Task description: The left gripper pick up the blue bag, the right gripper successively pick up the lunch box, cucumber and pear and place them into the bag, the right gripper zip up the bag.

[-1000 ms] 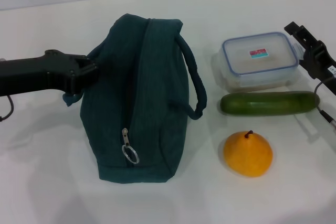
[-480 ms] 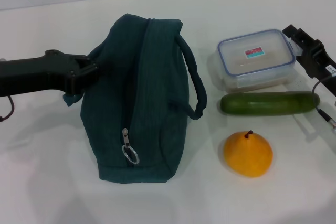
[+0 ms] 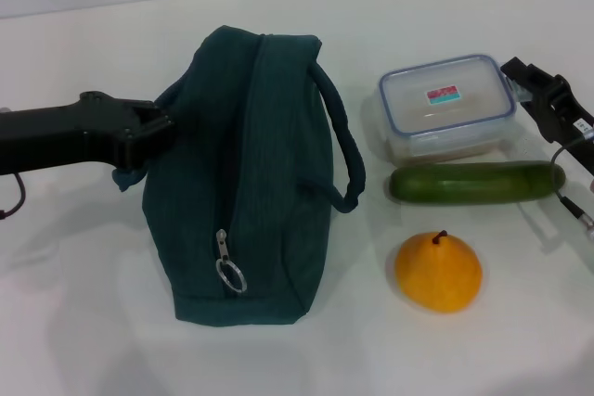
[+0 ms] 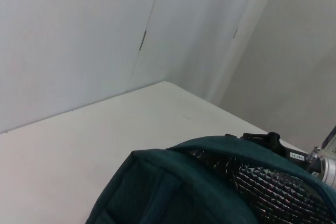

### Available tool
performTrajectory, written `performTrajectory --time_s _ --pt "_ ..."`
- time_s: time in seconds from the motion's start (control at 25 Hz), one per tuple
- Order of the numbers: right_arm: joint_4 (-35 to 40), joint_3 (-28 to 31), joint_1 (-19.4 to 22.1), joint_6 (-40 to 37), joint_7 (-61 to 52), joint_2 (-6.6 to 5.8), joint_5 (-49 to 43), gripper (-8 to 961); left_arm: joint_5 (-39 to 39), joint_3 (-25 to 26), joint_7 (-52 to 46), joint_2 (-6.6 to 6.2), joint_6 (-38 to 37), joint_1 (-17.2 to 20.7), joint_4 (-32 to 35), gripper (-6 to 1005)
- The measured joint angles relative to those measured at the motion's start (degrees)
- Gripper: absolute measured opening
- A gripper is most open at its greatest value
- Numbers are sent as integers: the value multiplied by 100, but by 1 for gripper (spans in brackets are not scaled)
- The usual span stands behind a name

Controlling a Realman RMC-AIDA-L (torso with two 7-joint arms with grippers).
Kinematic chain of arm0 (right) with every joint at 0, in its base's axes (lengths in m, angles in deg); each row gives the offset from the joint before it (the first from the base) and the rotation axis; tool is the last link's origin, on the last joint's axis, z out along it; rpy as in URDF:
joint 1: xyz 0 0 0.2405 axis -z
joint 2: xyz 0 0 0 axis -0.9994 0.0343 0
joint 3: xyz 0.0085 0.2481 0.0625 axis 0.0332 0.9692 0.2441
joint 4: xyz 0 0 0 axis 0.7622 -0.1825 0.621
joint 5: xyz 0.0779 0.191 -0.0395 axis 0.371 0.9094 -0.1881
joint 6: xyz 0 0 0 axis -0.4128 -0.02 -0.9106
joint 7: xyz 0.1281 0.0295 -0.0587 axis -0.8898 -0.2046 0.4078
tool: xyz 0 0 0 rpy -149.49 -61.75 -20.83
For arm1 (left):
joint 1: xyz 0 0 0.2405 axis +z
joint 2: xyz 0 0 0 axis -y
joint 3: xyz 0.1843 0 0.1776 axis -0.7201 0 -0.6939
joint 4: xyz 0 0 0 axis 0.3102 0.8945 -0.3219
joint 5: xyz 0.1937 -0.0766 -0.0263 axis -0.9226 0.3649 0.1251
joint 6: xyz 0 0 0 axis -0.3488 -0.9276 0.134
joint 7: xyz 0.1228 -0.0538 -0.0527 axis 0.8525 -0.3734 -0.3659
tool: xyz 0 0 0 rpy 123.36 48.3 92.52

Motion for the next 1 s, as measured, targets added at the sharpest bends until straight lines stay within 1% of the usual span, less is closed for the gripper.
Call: performTrajectory --time_s 0.36,0.56,0.72,1.0 --pt "9 -18 60 -70 7 0 -5 154 17 -44 -10 0 -30 22 0 55" --pt "84 -19 125 -382 250 -15 -6 97 40 -44 -3 0 -35 31 0 54" --pt "417 -122 180 -540 471 -32 -6 97 94 -44 73 0 -40 33 -1 53" --pt "1073 -404 213 -882 489 -72 -6 97 314 -43 267 -15 -47 69 -110 51"
